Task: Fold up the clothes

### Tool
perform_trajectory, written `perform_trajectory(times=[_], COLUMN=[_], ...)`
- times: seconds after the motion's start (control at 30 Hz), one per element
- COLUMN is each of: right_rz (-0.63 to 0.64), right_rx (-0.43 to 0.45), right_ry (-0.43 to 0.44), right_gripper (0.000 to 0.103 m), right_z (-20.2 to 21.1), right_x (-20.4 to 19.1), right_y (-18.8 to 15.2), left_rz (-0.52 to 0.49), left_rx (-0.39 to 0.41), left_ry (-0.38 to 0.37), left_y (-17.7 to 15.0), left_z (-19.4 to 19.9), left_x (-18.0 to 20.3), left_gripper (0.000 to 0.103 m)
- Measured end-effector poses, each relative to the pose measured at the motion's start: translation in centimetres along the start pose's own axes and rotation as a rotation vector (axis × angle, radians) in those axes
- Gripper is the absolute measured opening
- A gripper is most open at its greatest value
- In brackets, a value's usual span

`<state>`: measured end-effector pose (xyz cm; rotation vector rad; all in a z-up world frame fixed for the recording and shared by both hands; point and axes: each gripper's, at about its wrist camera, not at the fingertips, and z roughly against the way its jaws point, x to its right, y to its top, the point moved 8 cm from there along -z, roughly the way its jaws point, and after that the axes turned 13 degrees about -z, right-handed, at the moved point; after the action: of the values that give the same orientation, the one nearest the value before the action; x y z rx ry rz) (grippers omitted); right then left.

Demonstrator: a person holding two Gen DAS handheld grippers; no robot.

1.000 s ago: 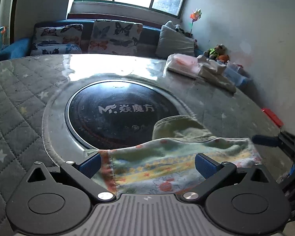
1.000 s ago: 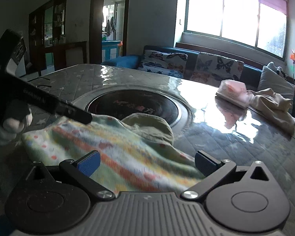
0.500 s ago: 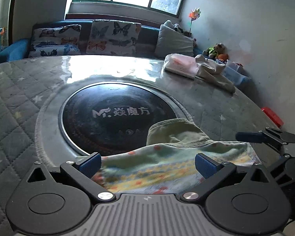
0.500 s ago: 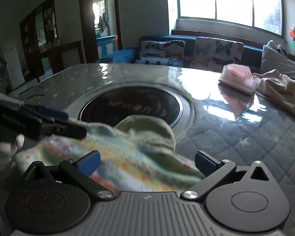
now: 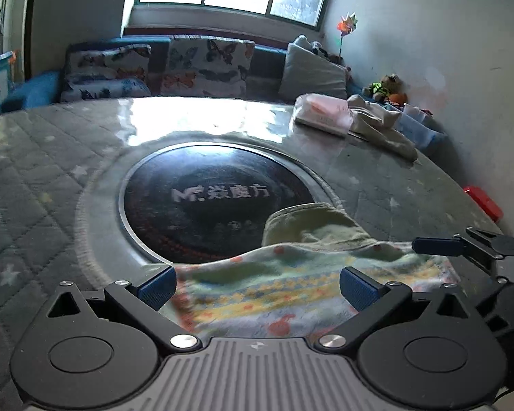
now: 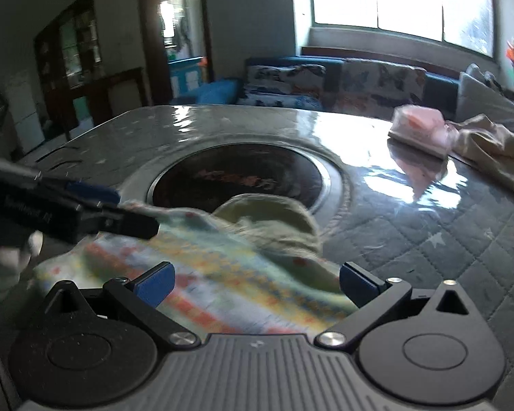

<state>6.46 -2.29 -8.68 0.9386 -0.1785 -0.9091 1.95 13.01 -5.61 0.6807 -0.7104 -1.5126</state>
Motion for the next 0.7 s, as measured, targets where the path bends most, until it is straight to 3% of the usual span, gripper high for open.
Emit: perform_trajectory(times=[0.2, 0.37, 0.6, 0.7], right_rz=[0.080, 0.090, 0.138, 0.182], right_rx=[-0.001, -0.017, 0.009, 0.006], right_ry=[0.023, 0.013, 0.020, 0.041], right_gripper=[0.103, 0.103, 0.103, 0.103], right_z=[1.2, 1.3, 2.5, 2.5], right_x=[-1.8, -2.0, -3.3, -4.7], right_y=[-2.3, -3.3, -2.6, -2.6], left_rz=[-0.079, -0.129, -0.093, -0.033], left_rx=[0.010, -0.026, -0.055, -0.066], left_ry=[0.088, 0.109, 0.133, 0.117], left_y=[-2.7, -5.1, -6.5, -6.9], left_z=[2.8, 2.9, 3.4, 3.9], left_x=[0.3, 1.1, -0.5, -1.8], left_gripper=[0.103, 0.103, 0.103, 0.103])
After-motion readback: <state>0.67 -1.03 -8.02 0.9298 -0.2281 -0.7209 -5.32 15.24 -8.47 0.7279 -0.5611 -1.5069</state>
